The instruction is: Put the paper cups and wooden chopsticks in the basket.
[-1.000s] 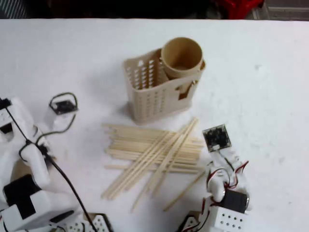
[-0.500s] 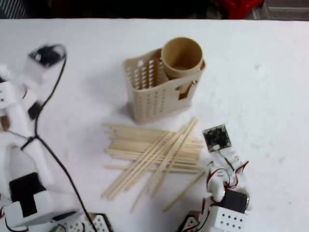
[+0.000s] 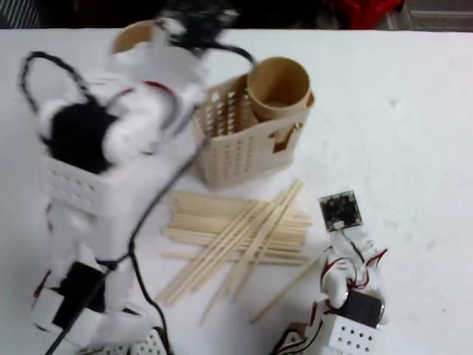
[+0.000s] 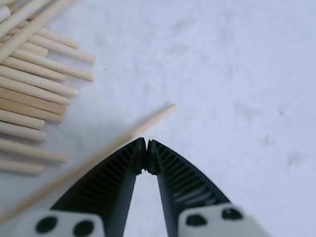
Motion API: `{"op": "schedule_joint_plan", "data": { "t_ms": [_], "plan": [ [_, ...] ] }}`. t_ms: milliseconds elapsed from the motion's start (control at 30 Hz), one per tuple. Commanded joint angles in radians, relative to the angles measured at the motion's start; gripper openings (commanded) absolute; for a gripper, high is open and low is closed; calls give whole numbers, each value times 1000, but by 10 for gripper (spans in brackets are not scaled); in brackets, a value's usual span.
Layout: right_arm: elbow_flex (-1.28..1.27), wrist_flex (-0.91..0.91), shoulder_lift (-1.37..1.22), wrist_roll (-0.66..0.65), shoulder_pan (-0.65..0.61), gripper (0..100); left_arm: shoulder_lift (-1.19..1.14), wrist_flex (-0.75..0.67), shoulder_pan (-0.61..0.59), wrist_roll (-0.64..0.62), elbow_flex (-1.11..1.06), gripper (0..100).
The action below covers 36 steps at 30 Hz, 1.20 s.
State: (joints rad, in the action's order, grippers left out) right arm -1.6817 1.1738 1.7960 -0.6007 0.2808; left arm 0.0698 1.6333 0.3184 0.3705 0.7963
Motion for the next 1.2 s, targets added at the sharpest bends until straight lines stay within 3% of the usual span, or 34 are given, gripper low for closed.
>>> {"op": "schedule_joint_plan", "data": {
  "t_ms": [0,300,500,1167],
  "plan": [
    [-8,-27,7,61,19,17,21,-175,142,-32,28,23],
    [-8,-27,8,77,21,17,21,-683,240,-9,-325,23],
    [-8,-27,8,77,21,17,21,-870,259,-9,-525,24],
    [-8,-27,8,77,19,17,30,-806,254,-9,-580,94]
  ]
}}
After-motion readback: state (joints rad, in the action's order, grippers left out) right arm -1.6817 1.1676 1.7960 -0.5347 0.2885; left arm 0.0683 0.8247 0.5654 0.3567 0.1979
